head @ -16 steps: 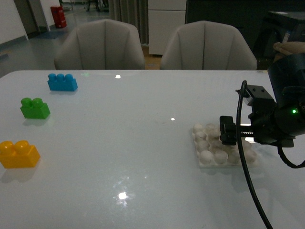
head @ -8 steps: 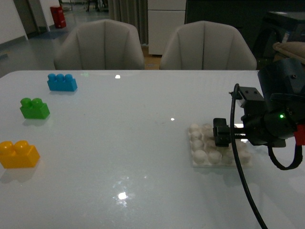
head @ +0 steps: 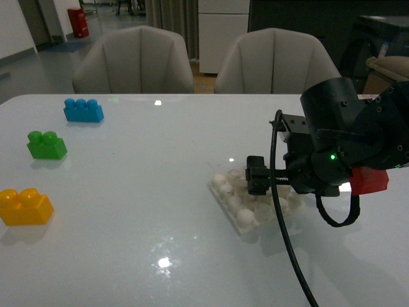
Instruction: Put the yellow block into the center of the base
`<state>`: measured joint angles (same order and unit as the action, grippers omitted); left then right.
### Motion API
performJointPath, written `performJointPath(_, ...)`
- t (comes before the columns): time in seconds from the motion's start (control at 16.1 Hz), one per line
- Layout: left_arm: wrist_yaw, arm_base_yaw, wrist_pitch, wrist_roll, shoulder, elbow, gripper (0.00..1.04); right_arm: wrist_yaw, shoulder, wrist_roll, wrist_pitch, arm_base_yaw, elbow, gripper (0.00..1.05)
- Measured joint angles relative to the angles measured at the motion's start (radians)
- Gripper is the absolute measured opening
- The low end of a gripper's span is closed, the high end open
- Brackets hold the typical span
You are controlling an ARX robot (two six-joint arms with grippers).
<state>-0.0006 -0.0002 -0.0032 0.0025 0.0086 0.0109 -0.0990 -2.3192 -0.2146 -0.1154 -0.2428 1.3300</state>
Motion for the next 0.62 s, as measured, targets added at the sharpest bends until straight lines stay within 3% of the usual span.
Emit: performJointPath(0.62,0.000,0.000,0.000,0.000,0.000,0.000,0.98,-0.021,-0.010,-0.313,0.012,-0.118,0.032,0.98)
